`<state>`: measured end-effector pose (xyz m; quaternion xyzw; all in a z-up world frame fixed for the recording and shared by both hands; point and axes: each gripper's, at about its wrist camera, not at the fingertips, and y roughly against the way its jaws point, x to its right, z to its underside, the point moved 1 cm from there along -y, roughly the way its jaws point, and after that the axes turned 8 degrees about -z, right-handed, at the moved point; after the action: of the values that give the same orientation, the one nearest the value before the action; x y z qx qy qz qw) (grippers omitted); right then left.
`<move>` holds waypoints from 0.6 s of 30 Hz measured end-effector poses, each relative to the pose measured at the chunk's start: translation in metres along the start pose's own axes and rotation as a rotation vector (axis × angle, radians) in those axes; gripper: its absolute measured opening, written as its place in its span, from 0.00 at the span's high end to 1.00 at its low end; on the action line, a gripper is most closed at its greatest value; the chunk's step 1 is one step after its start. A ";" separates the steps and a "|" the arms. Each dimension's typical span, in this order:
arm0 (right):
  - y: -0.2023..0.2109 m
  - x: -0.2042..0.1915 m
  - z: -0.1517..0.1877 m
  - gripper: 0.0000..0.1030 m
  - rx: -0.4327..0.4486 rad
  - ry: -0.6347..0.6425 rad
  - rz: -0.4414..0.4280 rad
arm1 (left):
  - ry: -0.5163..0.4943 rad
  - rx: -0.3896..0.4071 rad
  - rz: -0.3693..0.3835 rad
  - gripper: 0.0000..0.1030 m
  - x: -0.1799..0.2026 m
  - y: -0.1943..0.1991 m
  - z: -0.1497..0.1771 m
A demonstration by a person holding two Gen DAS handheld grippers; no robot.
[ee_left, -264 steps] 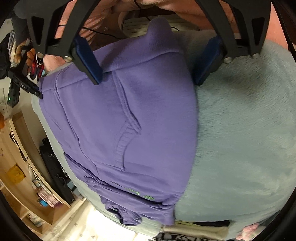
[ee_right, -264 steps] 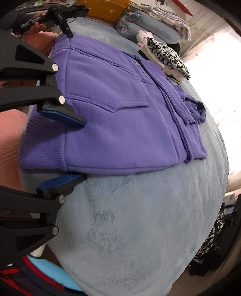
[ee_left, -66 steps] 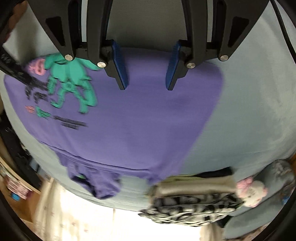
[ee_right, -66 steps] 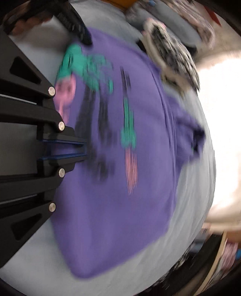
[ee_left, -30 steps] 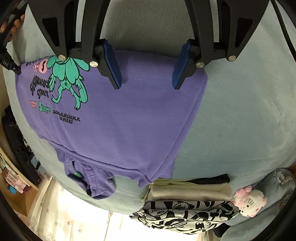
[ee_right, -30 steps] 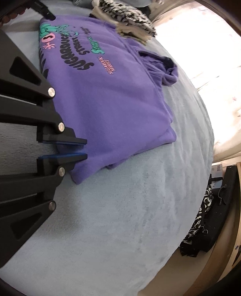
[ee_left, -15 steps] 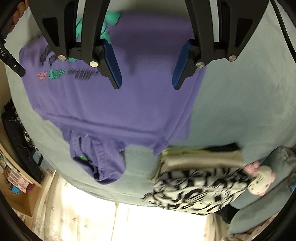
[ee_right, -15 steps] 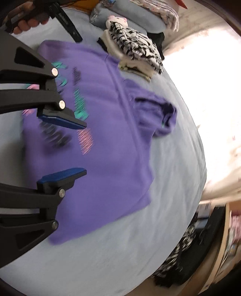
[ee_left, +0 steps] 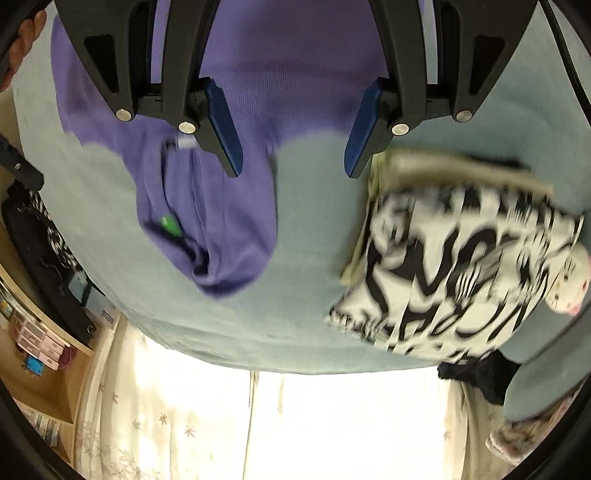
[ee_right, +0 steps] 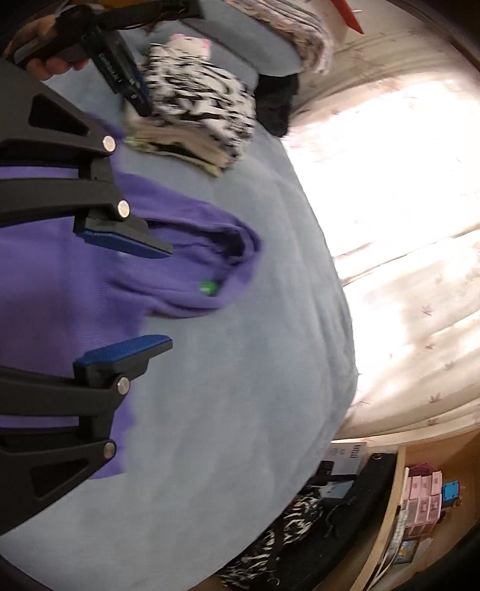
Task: Fold large clothes
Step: 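Grasp the hood with both grippers and lift it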
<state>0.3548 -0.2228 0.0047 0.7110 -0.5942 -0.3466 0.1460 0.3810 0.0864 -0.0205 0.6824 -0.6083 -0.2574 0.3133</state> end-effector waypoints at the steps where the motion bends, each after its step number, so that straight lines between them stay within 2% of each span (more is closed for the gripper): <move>1: -0.007 0.001 -0.009 0.58 0.008 -0.007 -0.007 | 0.005 0.011 0.004 0.46 0.003 -0.005 -0.008; 6: -0.060 0.013 -0.039 0.58 0.006 -0.070 -0.045 | 0.033 -0.003 0.044 0.45 0.021 -0.056 -0.037; 11: -0.137 0.029 -0.055 0.58 -0.072 -0.073 0.018 | -0.007 -0.094 0.031 0.45 0.038 -0.134 -0.052; 18: -0.203 0.038 -0.045 0.58 -0.188 -0.041 -0.005 | 0.009 -0.193 0.026 0.45 0.041 -0.208 -0.053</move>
<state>0.5378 -0.2173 -0.1006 0.6884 -0.5602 -0.4156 0.1988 0.5640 0.0648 -0.1376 0.6424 -0.5880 -0.3076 0.3834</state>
